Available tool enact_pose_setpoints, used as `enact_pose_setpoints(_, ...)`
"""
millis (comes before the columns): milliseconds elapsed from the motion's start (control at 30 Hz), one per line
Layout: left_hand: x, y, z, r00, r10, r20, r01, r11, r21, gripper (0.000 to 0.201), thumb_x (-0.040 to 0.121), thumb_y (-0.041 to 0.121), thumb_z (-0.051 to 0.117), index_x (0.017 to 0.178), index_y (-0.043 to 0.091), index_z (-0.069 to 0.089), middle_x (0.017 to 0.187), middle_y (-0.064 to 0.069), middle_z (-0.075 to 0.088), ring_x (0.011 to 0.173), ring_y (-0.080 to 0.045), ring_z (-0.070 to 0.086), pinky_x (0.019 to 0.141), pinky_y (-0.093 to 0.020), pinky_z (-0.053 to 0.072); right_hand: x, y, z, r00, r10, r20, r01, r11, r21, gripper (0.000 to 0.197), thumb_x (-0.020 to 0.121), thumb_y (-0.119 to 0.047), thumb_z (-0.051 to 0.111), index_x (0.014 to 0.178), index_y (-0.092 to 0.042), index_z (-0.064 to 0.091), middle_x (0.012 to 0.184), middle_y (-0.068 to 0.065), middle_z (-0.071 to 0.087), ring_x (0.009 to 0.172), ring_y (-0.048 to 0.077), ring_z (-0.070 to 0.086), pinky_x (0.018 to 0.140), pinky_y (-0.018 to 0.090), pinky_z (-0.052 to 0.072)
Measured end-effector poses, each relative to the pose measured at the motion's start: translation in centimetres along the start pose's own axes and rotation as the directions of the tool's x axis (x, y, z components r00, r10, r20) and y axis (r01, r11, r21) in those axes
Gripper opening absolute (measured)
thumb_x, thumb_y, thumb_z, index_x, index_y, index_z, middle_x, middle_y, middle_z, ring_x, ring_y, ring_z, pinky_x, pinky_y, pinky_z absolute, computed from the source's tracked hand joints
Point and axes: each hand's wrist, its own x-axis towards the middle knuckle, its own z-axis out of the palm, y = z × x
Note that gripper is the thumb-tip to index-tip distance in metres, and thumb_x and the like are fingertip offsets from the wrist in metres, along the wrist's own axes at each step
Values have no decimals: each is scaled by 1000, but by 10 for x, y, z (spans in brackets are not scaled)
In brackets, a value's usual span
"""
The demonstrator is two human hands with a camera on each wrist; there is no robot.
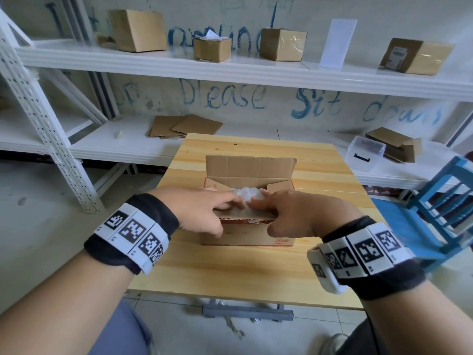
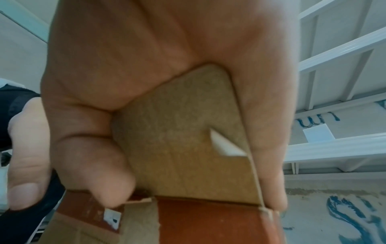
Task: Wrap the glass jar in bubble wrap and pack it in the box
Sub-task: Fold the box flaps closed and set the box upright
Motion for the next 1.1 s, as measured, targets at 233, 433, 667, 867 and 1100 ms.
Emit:
enact_pose_setpoints(233, 2, 12, 1, 996, -76, 37, 66, 973, 220, 104, 67, 36, 59, 151, 63, 5, 166, 12, 13, 145, -21, 35, 109, -44, 45, 4, -1, 3, 997, -12, 83, 14, 999, -33, 79, 85, -14, 49, 154, -48, 29, 170, -6, 10, 156, 29, 16, 123, 45, 22)
enact_pose_setpoints(433, 1, 15, -3, 998, -57, 32, 48, 969, 242, 83, 77, 26, 63, 151, 51, 34, 167, 17, 8, 150, -15, 24, 113, -44, 39, 3, 4, -1, 999, -22, 36, 19, 997, 81, 72, 81, -10, 51, 148, -37, 49, 168, -5, 22, 148, 22, 35, 114, 40, 39)
enact_pose_setpoints(667, -2, 19, -3, 1000, -12, 21, 6, 969, 246, 74, 86, 15, 58, 151, 45, 39, 167, 22, 3, 155, -11, 8, 114, -38, 33, 8, 10, 5, 999, -34, 35, 32, 996, 78, 85, 66, -25, 44, 149, -40, 46, 170, -10, 14, 155, 22, 19, 120, 45, 29)
enact_pose_setpoints(867, -3, 19, -2, 1000, -12, 19, 8, 975, 224, 76, 87, 13, 56, 153, 45, 36, 168, 21, 2, 155, -12, 12, 114, -38, 36, 8, 9, 6, 999, -51, -16, 53, 994, 93, 56, 82, -14, 51, 134, -34, 59, 167, -10, 22, 125, 25, 48, 95, 34, 38)
enact_pose_setpoints(1100, -3, 14, -4, 1000, 23, 5, -24, 990, 141, 53, 76, 23, 57, 125, 40, 67, 166, 18, 18, 151, -8, 22, 114, -42, 34, 6, 15, 11, 989, -96, -108, 115, 976, 184, 23, 80, -12, 60, 99, -25, 59, 98, -7, 60, 98, 22, 60, 75, 30, 47)
